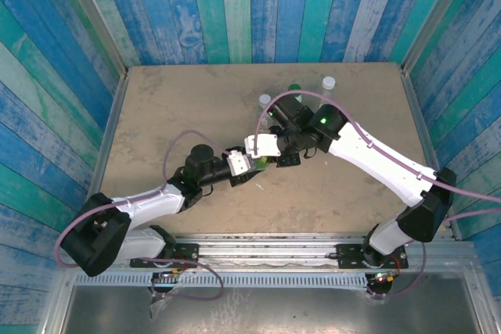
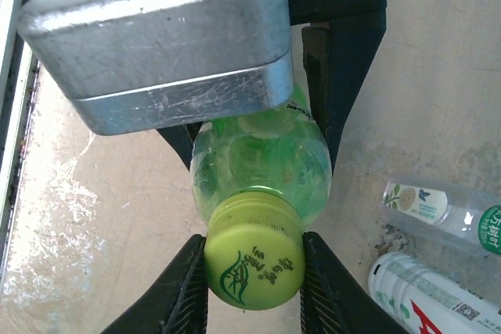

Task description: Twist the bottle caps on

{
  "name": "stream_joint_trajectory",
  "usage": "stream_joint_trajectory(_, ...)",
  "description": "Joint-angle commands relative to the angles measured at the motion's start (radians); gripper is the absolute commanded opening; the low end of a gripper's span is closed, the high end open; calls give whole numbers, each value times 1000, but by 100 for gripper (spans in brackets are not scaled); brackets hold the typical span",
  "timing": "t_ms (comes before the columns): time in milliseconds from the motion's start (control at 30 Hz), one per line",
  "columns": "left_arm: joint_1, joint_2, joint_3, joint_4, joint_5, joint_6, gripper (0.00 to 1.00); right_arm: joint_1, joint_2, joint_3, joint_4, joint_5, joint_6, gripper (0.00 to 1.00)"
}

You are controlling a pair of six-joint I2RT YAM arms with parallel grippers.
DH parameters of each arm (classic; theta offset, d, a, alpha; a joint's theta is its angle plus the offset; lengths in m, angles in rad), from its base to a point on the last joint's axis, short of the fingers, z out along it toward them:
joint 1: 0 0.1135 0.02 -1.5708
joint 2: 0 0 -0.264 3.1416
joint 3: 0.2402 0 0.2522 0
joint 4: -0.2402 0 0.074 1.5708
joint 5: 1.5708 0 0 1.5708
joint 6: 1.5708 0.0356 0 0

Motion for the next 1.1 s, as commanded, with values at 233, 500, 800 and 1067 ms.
stream_joint_trajectory(233, -1, 19, 20, 17, -7, 7, 59, 32, -100, -184, 309, 8, 1245, 0)
stream_joint_trajectory(500, -2, 19, 19, 27, 8, 1, 59, 52, -161, -177, 191, 54, 1032, 31)
stream_joint_trajectory(800, -1, 11, 16, 25, 18, 2, 59, 50, -278, -213, 169, -25, 270, 53)
stream_joint_trajectory(1067, -2, 8, 16, 22, 16, 5, 59, 40, -108, -43, 25, 32, 87, 47)
